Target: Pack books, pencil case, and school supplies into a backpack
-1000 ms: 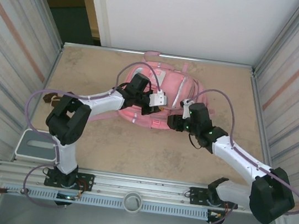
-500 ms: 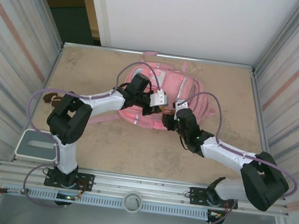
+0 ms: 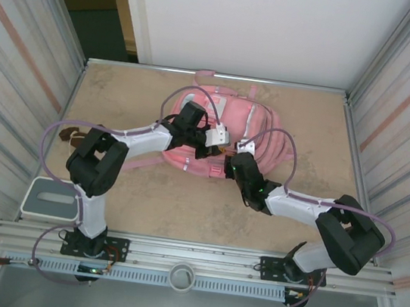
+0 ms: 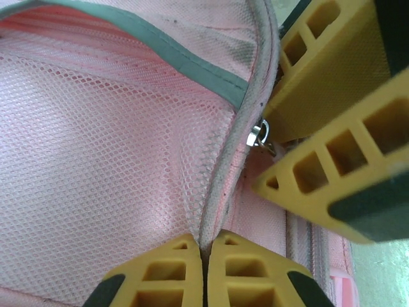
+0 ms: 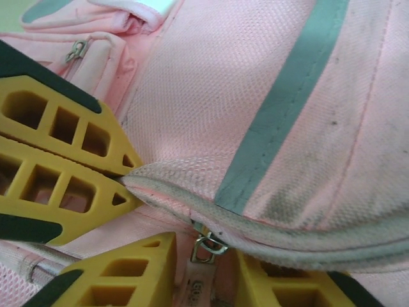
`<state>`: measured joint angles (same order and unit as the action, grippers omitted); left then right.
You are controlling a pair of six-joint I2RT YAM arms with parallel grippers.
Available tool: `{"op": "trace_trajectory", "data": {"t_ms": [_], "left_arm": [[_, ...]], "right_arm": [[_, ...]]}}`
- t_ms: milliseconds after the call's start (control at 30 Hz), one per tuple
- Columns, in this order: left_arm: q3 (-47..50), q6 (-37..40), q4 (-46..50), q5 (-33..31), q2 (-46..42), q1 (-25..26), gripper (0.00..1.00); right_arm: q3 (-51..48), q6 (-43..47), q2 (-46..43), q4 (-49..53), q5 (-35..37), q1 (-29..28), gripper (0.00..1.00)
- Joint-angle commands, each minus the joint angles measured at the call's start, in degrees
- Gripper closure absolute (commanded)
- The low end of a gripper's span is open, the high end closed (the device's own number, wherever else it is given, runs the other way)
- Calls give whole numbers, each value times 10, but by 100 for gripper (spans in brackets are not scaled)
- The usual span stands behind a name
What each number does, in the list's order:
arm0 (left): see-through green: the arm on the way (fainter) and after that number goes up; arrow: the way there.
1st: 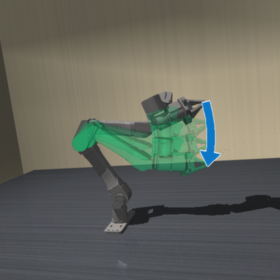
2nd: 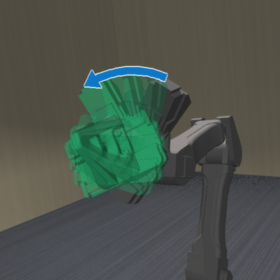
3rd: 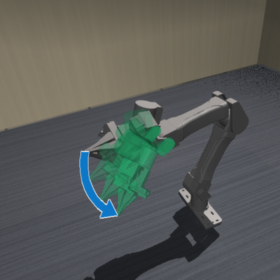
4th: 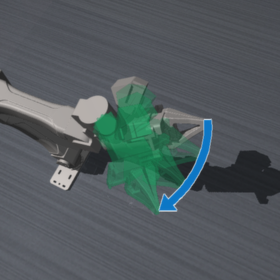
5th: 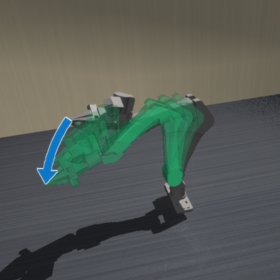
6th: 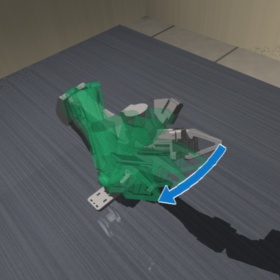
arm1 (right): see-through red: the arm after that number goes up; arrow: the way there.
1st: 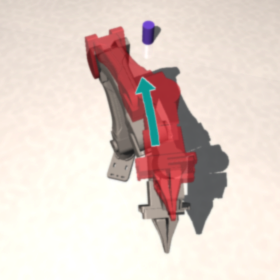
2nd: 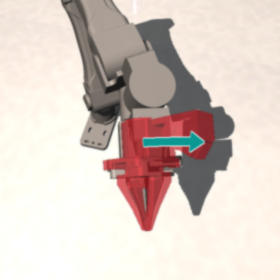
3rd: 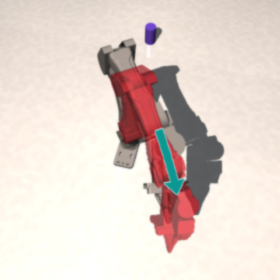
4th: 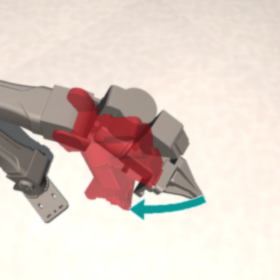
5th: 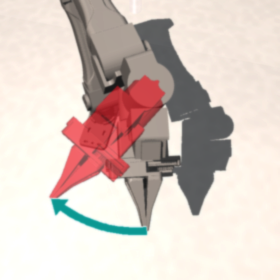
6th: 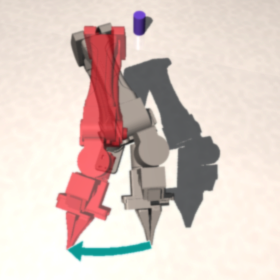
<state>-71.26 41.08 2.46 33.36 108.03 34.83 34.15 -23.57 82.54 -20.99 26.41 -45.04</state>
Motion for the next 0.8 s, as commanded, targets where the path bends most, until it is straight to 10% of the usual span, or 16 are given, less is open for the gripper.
{"op": "trace_trajectory", "data": {"t_ms": [0, 433, 767], "left_arm": [[-11, -14, -3, 54, -6, -2, 97], [-10, 5, 9, 50, -2, -12, 96], [7, 34, 13, 45, -19, -35, 95]], "right_arm": [[-14, -17, 15, 9, 22, 1, 78], [-14, 45, -20, 37, 2, 6, 91], [-21, 56, -75, 93, -160, 90, 96]]}}
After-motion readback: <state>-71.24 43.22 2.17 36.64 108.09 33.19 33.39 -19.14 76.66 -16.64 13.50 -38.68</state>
